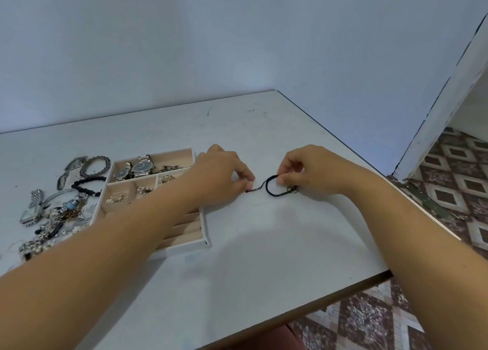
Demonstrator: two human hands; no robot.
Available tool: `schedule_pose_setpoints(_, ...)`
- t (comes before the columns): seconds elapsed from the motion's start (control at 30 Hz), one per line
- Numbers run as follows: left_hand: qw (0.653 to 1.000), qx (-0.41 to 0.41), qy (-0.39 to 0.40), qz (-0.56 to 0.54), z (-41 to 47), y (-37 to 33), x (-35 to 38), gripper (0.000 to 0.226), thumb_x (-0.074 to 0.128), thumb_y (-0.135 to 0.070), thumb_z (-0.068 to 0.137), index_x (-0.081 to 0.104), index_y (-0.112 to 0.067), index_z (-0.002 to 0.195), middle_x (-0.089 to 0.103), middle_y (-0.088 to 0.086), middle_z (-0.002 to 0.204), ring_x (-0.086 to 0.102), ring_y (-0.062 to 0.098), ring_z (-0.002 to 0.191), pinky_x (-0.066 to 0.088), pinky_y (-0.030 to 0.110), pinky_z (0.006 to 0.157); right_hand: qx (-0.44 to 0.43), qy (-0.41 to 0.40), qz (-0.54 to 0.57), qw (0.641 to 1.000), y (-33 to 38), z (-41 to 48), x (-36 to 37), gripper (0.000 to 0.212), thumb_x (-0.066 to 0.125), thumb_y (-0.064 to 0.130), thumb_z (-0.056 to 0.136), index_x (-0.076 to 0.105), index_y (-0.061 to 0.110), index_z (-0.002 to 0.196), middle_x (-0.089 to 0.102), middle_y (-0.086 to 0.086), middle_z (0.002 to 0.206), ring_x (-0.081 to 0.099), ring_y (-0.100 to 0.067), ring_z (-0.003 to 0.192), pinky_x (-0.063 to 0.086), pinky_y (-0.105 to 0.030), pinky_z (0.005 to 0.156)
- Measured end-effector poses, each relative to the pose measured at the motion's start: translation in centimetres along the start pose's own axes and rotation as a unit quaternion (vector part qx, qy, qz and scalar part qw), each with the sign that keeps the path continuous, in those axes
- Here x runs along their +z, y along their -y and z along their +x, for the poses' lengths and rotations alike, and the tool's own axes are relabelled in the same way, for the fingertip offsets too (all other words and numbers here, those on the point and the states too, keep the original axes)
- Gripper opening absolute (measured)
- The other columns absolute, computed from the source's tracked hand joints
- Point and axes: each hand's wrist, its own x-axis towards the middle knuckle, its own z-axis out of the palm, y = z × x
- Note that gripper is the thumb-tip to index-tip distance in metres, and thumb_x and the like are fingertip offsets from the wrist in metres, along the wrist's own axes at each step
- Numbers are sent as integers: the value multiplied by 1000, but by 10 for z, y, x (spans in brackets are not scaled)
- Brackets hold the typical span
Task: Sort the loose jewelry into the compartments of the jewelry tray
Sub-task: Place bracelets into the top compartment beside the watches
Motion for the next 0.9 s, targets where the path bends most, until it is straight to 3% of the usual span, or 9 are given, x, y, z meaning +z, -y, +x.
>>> schedule_pose_setpoints(0.3,1000,-21,6,-6,-13,10,-4,18,63,-43,85,69,-38,102,59,-18,103,37,17,113,35,42,100,-33,-53,78,995,23,9,-2,10,60,32,89,66,24,85,69,6,84,63,-11,80,48,-25,74)
schedule_pose_setpoints(0.47,1000,-21,6,8,-13,9,-4,21,62,-45,86,68,-37,105,61,-17,105,37,19,115,35,42,100,-12,-113,33,993,24,17,4,12,59,33,89,64,23,85,60,12,76,53,-2,68,37,-18,58)
schedule_pose_setpoints(0.63,1000,-27,-8,7,-13,11,-4,19,64,-45,84,69,-35,99,60,-14,104,37,19,115,34,42,100,24,-107,5,994,16,22,14,14,59,34,89,63,21,85,59,11,75,54,-5,67,37,-20,56)
schedule_pose_setpoints(0.77,999,-30,-5,15,-13,11,-4,21,63,-47,84,68,-35,101,59,-12,108,36,19,116,33,41,99,39,-67,-3,997,14,22,21,14,59,34,89,62,22,82,67,5,73,65,-12,55,50,-27,61)
schedule_pose_setpoints(0.9,998,-29,-28,40,-22,14,-8,30,57,-54,85,64,-40,110,57,-11,117,36,20,119,32,40,99,12,-100,-18,995,24,27,20,12,59,35,89,62,25,83,61,12,78,62,-13,67,44,-23,61)
